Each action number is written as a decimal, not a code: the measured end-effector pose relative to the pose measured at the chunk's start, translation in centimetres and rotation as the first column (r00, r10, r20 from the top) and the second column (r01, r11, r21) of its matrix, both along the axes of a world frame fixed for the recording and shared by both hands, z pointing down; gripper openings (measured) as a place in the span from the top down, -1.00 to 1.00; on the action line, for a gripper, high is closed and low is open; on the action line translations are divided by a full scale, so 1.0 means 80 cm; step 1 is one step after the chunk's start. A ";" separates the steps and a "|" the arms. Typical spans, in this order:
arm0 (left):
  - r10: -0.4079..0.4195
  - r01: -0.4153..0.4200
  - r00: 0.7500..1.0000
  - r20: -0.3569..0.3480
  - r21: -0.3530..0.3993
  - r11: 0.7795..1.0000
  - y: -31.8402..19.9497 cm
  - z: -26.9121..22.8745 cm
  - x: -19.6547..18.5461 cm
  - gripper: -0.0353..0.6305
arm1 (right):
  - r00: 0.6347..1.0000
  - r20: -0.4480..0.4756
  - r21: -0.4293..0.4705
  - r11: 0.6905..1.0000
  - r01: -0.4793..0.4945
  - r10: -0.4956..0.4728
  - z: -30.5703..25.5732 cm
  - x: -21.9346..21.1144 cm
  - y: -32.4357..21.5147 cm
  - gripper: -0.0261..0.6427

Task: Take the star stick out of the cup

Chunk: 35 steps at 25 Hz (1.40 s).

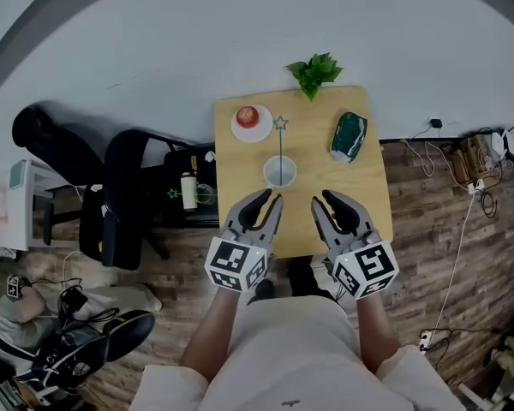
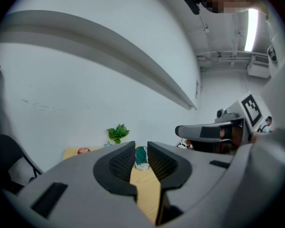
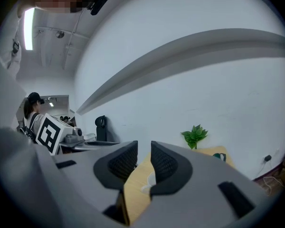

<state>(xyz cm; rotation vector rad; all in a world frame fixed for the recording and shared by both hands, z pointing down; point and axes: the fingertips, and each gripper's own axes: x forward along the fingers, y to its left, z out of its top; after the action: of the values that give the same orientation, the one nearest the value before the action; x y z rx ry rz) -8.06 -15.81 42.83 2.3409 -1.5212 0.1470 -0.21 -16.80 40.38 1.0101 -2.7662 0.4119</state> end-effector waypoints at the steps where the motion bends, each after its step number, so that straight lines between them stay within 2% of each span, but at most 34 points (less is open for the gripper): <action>1: -0.007 0.007 1.000 0.005 -0.005 1.000 -0.007 0.004 0.003 0.71 | 1.000 0.004 -0.003 1.000 0.008 -0.008 0.002 0.003 -0.007 0.69; 10: -0.097 0.098 0.995 0.029 -0.061 0.993 -0.059 0.047 0.019 0.70 | 0.997 0.014 -0.035 0.996 0.081 -0.081 0.024 0.026 -0.061 0.69; 17: -0.150 0.152 0.988 0.033 -0.078 0.985 -0.071 0.063 0.027 0.71 | 0.992 0.008 -0.063 0.990 0.129 -0.129 0.044 0.032 -0.079 0.69; 25: -0.163 0.167 0.986 0.041 -0.103 0.981 -0.075 0.083 0.018 0.71 | 0.989 -0.004 -0.075 0.986 0.148 -0.149 0.053 0.020 -0.081 0.69; 35: -0.151 0.157 0.987 0.051 -0.138 0.978 -0.113 0.125 -0.013 0.71 | 0.990 -0.054 -0.066 0.990 0.124 -0.128 0.060 0.007 -0.095 0.69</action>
<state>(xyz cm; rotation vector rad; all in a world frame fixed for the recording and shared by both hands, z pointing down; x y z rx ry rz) -9.09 -24.81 52.81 2.1138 -1.6473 0.2562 0.35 -24.42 45.16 0.8147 -2.7283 0.4408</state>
